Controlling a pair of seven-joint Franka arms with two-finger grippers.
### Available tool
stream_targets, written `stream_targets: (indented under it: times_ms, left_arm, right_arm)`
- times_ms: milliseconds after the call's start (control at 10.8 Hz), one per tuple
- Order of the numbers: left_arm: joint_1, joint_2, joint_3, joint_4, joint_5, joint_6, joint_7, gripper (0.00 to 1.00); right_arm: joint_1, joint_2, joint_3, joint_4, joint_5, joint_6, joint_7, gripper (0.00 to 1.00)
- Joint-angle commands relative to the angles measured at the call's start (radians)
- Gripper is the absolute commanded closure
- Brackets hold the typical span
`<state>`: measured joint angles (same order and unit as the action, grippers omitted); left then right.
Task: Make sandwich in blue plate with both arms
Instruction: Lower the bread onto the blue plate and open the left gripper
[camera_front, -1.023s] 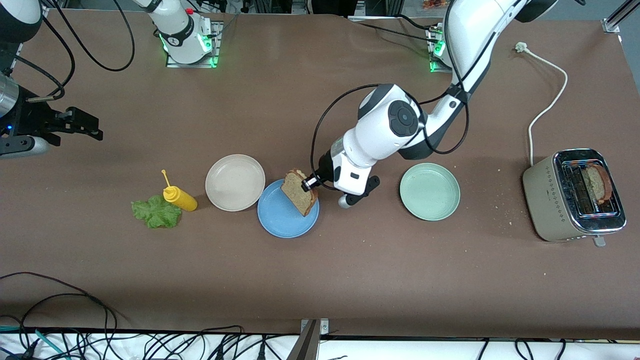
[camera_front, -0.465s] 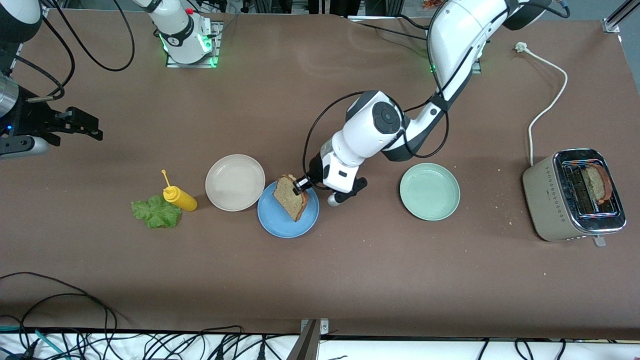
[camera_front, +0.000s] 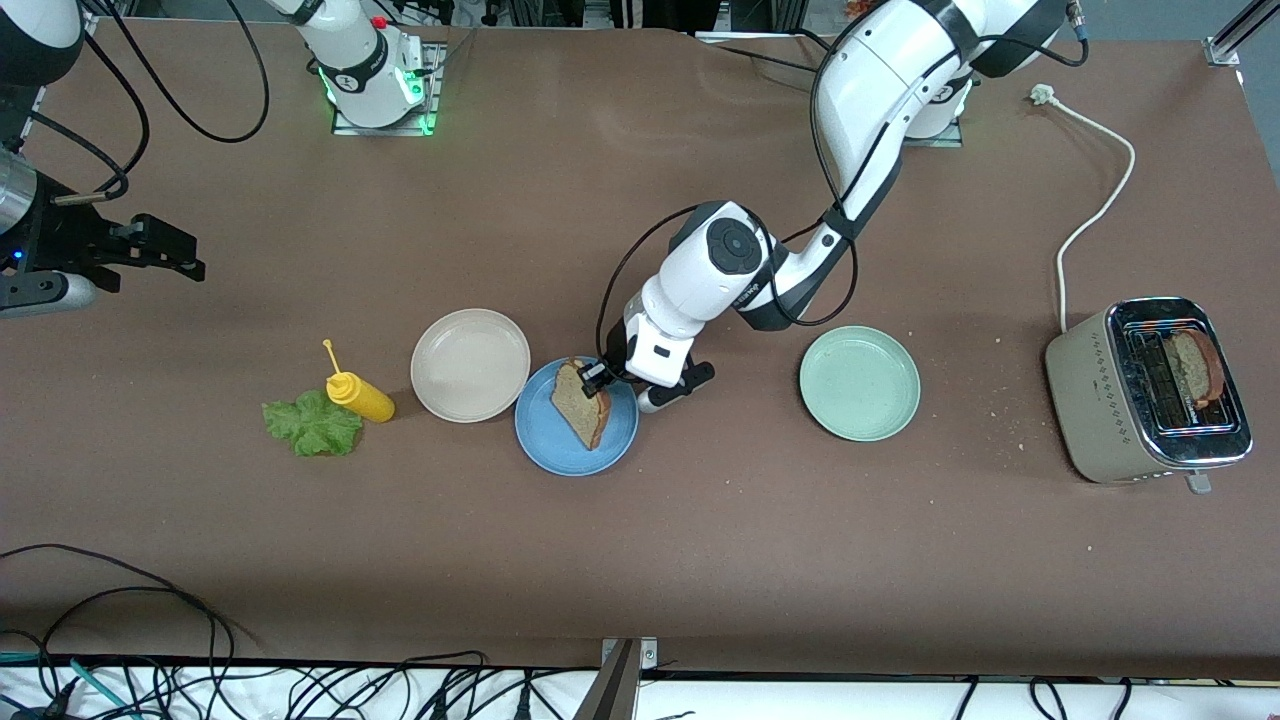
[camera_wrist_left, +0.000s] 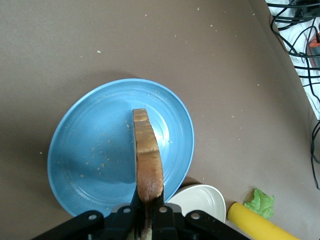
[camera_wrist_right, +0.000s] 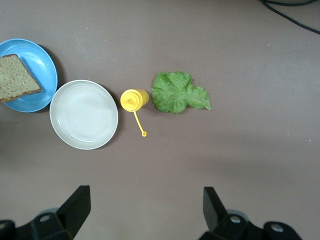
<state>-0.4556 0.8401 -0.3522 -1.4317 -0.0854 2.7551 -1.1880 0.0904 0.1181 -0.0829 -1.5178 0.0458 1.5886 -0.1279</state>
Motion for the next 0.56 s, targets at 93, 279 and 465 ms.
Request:
stream_targets:
  times_ms: [93,279,465]
  left_arm:
    - [-0.026,0.025,0.015,0.083,0.01,0.003,-0.007,1.0]
    - [-0.046,0.048,0.015,0.112,0.009,0.003,-0.009,1.0]
    - [-0.054,0.089,0.015,0.171,0.01,0.003,-0.031,1.0]
  right_arm:
    - [-0.006,0.0,0.0,0.013,0.009,-0.004,-0.015,0.0]
    - [-0.006,0.0,0.0,0.013,0.009,-0.002,-0.015,0.0]
    - [-0.006,0.0,0.0,0.013,0.009,-0.002,-0.015,0.0]
